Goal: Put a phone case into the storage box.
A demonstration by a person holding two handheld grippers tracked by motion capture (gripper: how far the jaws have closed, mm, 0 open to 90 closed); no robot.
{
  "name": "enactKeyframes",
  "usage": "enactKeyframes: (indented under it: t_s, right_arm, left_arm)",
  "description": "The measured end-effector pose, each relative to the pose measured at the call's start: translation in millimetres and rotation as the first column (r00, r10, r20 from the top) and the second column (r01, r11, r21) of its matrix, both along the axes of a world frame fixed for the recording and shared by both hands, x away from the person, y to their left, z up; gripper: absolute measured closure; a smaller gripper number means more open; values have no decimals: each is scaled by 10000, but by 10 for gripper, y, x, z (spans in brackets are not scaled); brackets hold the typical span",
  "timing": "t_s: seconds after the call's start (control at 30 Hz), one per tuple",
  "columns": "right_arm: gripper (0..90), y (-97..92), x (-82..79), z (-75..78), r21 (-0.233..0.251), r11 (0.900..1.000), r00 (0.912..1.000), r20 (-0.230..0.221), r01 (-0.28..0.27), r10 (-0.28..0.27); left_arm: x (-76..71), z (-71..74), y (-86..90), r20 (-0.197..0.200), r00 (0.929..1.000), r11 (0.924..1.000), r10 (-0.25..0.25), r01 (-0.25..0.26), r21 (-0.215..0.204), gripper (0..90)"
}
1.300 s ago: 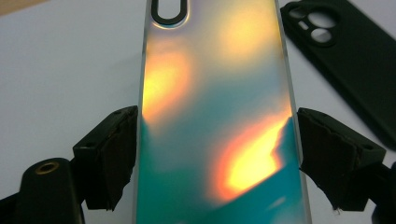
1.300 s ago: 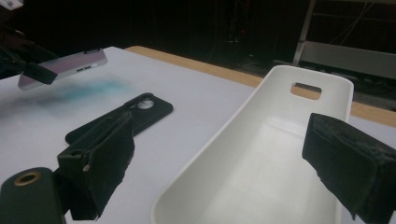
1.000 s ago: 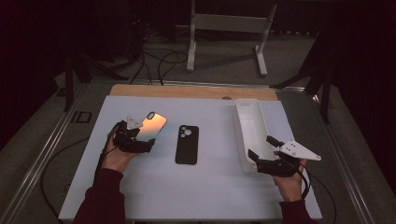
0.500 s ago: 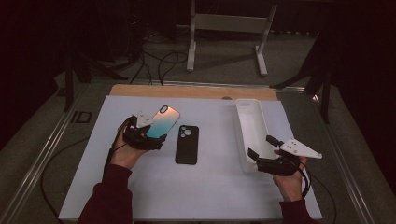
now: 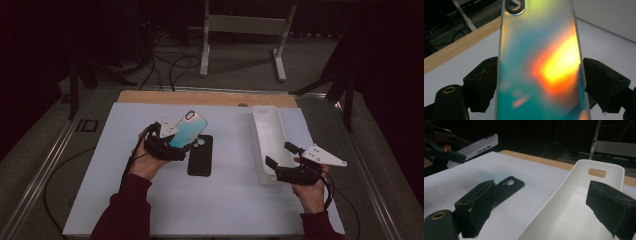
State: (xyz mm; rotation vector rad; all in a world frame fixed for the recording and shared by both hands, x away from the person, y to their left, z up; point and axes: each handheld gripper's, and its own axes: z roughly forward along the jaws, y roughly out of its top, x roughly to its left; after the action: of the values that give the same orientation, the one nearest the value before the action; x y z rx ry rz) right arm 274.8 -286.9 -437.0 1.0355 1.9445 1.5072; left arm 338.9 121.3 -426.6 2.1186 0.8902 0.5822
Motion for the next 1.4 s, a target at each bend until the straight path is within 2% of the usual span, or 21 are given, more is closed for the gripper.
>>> enactKeyframes:
  t_s: [0.23, 0.77, 1.1, 1.4]
  right_arm:
    - [85, 40, 26, 19, 71, 9999, 10000, 5, -91, 91]
    - [85, 97, 97, 70, 276, 9993, 9997, 97, -236, 233]
    - [85, 161, 139, 94, 302, 9991, 9990, -332, -282, 292]
    - [103, 245, 190, 167, 161, 9994, 9985, -445, -307, 314]
  left_arm:
    - [-13, 38, -184, 151, 9988, 9989, -465, 463, 123, 167]
    - [-43, 117, -501, 400, 9925, 9933, -1153, 1154, -1, 167]
    - [-66, 151, -641, 500, 9872, 9885, -1511, 1512, 28, 167]
    - [-89, 170, -761, 550, 9803, 9818, -1896, 1897, 36, 167]
